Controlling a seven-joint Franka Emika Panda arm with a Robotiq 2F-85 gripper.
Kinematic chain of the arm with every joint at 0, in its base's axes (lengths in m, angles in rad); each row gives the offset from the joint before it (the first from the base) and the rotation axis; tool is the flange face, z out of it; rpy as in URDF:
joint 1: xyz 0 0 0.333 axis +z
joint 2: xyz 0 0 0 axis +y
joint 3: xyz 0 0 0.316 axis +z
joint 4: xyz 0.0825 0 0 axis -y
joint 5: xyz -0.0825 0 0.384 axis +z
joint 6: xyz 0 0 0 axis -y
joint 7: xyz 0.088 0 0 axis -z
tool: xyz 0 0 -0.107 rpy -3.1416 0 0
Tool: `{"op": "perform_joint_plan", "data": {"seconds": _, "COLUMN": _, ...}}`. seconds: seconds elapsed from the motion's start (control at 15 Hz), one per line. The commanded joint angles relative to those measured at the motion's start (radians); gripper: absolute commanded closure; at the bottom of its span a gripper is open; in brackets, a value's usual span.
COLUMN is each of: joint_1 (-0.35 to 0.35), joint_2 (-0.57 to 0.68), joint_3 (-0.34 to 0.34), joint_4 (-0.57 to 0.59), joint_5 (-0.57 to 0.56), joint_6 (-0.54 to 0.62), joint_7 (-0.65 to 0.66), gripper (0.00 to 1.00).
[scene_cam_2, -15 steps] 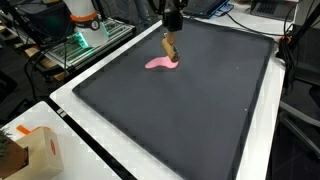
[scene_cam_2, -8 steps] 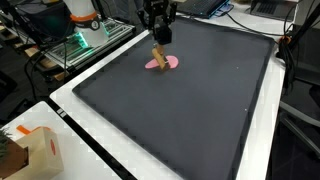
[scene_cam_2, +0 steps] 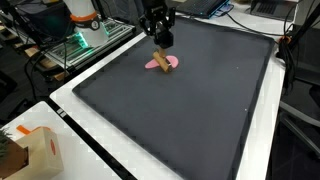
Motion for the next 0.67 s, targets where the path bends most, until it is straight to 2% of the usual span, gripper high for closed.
{"op": "perform_joint_plan", "data": {"seconds": 0.0, "joint_1": 0.005, "joint_2": 0.031, "joint_3": 0.001, "joint_4": -0.002, "joint_5": 0.03, "joint_6": 0.058, "joint_7": -0.029, "gripper": 0.76}}
{"op": "perform_joint_plan", "data": {"seconds": 0.6, "joint_1": 0.029, "joint_2": 0.077, "joint_3": 0.01, "joint_4": 0.039, "joint_5": 0.13, "joint_6": 0.032, "joint_7": -0.075, "gripper": 0.76}}
